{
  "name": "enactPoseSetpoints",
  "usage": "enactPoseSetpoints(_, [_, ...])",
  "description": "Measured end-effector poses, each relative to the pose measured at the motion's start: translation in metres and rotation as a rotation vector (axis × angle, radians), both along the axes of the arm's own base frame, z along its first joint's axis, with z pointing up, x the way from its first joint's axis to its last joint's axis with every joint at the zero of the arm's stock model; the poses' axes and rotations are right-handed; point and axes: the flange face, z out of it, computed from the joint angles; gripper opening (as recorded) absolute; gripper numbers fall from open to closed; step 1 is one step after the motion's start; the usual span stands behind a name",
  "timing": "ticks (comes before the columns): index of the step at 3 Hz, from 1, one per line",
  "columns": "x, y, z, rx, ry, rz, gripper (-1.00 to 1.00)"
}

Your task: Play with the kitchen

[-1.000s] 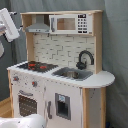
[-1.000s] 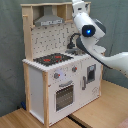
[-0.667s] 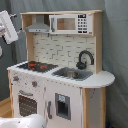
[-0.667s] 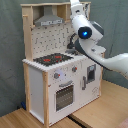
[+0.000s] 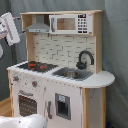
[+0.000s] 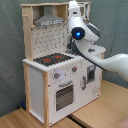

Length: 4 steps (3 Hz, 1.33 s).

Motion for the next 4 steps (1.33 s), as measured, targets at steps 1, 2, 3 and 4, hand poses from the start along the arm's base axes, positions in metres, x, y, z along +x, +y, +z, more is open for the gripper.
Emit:
enactPoseSetpoints(1, [0.037, -0.03, 0.006, 0.061, -0.018, -0.068, 1.0])
enactPoseSetpoints(2, [0.081, -0.055, -0.008, 0.088, -0.022, -0.125, 1.0])
enactPoseSetpoints(3, [0.128, -0.093, -0.016, 0.111, 0.01, -0.198, 1.0])
enactPoseSetpoints(4, [0.144, -0.098, -0.003, 0.117, 0.009, -0.201, 1.0])
